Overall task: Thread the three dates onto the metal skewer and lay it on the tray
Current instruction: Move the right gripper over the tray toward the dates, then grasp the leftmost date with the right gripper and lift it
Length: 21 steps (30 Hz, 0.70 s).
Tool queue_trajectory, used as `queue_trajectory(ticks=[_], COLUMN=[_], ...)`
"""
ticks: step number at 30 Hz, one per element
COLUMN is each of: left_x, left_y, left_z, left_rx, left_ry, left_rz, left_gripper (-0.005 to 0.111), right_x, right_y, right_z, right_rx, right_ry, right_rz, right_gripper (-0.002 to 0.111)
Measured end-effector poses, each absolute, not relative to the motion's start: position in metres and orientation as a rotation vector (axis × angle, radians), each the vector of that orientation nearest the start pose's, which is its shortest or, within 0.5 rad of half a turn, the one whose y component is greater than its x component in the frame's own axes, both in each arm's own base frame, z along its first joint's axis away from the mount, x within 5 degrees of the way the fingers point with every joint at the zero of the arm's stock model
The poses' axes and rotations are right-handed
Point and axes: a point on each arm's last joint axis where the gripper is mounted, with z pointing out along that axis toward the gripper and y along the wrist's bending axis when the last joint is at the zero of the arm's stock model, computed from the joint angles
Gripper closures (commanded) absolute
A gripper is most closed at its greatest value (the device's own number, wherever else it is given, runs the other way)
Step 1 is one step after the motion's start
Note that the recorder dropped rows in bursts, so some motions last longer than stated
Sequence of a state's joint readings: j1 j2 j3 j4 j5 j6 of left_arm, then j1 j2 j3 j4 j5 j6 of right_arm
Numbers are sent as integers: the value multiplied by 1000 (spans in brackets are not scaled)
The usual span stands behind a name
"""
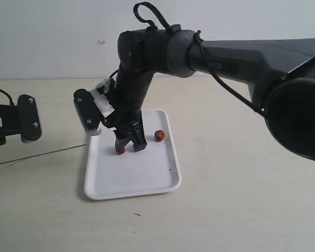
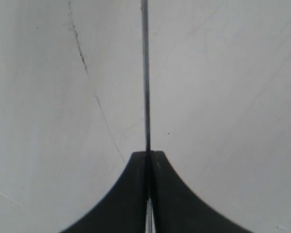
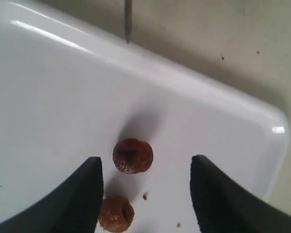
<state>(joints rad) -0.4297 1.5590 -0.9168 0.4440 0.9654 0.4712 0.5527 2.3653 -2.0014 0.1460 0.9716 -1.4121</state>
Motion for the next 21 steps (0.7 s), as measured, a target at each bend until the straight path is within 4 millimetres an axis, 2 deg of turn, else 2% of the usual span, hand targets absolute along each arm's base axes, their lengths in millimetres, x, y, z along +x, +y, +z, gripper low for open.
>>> queue_trajectory(ticks=[10,21], left_x=[255,254], left_y=[-81,-80], left_z=[208,208], left_rx=[1665,1662], left_ry=[2583,2596], left_rz=[590,583], left_gripper=[107,107], right_x=[433,436], right_y=[278,277], right_z=[140,131], right_rx=[-2312,-2333], right_ry=[1681,1696], right_rz=[-16,-41], right_gripper=[57,57])
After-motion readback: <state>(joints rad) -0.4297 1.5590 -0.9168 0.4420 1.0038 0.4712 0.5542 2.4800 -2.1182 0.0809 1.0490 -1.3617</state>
